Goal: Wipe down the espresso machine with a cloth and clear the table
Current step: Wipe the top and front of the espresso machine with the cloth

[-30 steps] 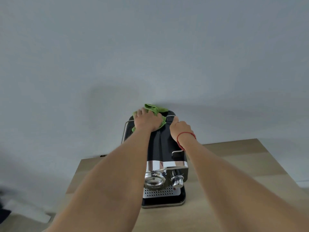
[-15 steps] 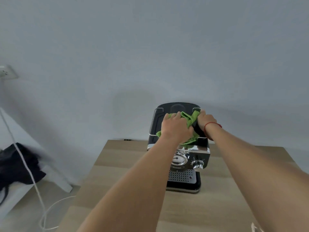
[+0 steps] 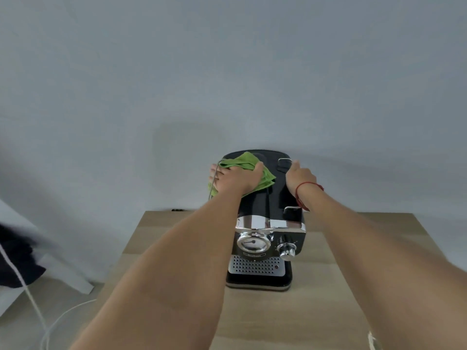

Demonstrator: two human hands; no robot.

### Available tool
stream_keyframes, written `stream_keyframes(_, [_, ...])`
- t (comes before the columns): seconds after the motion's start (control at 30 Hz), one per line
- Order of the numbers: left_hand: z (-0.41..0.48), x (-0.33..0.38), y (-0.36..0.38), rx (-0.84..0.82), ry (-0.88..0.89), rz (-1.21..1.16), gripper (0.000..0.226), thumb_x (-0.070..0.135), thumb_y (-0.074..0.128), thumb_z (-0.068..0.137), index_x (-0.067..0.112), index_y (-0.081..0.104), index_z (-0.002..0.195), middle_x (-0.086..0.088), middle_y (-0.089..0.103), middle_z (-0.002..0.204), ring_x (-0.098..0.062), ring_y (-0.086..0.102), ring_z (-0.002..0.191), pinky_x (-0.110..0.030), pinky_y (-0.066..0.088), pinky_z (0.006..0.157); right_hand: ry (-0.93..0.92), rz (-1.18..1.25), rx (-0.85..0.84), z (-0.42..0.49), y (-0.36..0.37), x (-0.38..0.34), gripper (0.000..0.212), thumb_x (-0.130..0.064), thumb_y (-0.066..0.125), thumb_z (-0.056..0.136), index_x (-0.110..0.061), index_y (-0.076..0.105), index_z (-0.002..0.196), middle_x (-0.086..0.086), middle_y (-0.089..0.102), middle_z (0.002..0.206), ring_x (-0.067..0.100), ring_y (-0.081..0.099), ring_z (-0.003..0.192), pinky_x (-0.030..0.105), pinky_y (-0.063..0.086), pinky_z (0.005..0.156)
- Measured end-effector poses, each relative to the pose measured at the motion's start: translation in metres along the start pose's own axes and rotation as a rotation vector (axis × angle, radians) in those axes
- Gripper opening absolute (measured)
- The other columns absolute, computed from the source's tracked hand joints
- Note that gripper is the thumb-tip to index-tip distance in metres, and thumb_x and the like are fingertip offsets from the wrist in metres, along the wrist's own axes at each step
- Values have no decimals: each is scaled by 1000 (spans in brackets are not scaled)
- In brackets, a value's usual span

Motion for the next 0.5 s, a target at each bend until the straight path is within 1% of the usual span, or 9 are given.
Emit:
stream_keyframes(0.1, [6,5,-2,7,-28,-1,104,74,27,86,-4,6,151,-26,-6,158,-37,-4,148,-46,-2,118,8,-10,14,4,2,0,64,-42,12,102,1,43,138,20,46,143,34,43,132,41,30,110])
stream_keyframes(0.2, [5,8,2,19,-24,-11,105,74,27,86,-4,5,151,-27,-9,158,-37,-8,148,-46,-4,119,2,-15,21,6,1,1,64,-42,12,102,1,43,138,20,46,143,34,43,132,41,30,111])
stream_keyframes(0.27, [3,7,4,25,-1,-6,102,71,27,87,-5,2,151,-28,-12,157,-37,-12,148,-44,-7,118,-1,-4,20,5,-1,2,63,-41,12,102,1,41,139,20,45,143,34,42,133,41,29,111])
stream_keyframes(0.33, [-3,6,8,23,43,14,94,64,25,90,-4,2,152,-28,-13,157,-37,-15,147,-45,-8,118,-4,17,15,2,-3,2,62,-39,12,102,2,40,139,20,43,144,34,41,134,41,28,112])
stream_keyframes(0.4, [-13,5,15,46,154,55,85,55,25,93,-2,7,152,-26,-11,158,-36,-14,147,-46,-7,119,-9,32,4,-4,-6,1,61,-38,13,103,3,39,140,20,41,146,33,39,136,39,26,112])
stream_keyframes(0.47, [-25,1,22,81,342,93,75,48,27,96,2,12,153,-22,-8,160,-32,-10,149,-44,-3,121,-17,48,-9,-12,-6,4,62,-38,12,103,3,38,141,21,41,146,34,39,136,38,26,112])
stream_keyframes(0.5, [-30,-2,24,97,436,101,69,44,28,97,4,19,152,-19,-5,161,-29,-7,149,-44,0,122,-23,50,-12,-16,-5,6,63,-39,12,103,3,39,140,21,42,146,34,40,135,37,27,111])
Point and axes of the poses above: each hand's wrist, its own z-axis towards the middle knuckle, its own y-axis out of the palm, x = y × z, the point moved 2 cm from there along z, towards the middle knuckle
